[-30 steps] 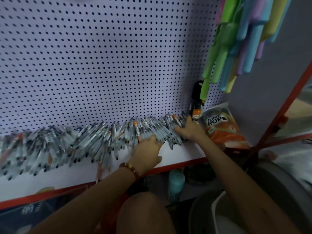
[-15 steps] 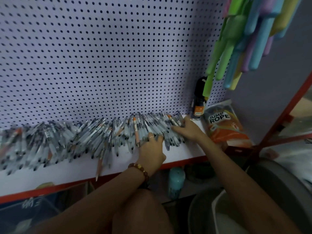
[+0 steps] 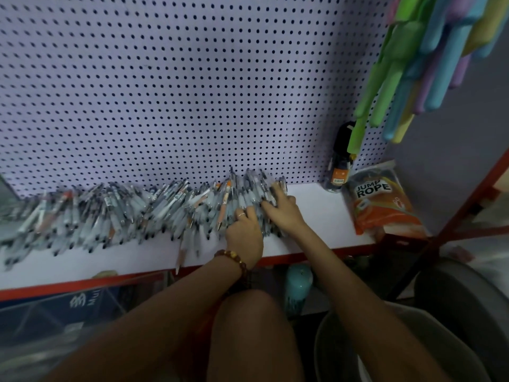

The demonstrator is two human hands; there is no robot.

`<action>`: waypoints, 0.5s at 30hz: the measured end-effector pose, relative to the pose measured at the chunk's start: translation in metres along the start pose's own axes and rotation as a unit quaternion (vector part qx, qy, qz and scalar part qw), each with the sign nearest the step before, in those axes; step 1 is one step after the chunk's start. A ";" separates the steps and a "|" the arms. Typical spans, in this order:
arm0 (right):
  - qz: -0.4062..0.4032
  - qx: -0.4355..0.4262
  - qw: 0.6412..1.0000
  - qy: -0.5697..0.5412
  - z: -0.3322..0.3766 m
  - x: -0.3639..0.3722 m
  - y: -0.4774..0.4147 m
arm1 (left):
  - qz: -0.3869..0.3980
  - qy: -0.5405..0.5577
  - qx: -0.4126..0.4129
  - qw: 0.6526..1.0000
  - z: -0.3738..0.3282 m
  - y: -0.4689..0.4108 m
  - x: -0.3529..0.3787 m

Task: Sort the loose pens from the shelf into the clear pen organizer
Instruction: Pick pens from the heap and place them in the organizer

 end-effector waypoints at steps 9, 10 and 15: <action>0.042 0.014 0.999 -0.017 0.017 0.026 -0.002 | 0.042 0.055 -0.005 0.998 0.026 0.000 0.004; 0.043 0.017 0.999 -0.016 0.015 0.025 -0.004 | 0.055 0.083 0.007 0.995 0.028 0.000 0.001; 0.021 0.030 0.999 0.036 0.001 0.015 -0.006 | 0.177 0.238 0.052 0.954 0.047 -0.005 -0.019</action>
Point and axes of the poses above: each hand's wrist, its own y-axis away from the middle knuckle, its own x-axis out of the palm, z = x × y, the point moved 5 cm from there along -y, towards the middle knuckle, and after that the axes turned 5 degrees about -y, right-handed, at the moved point
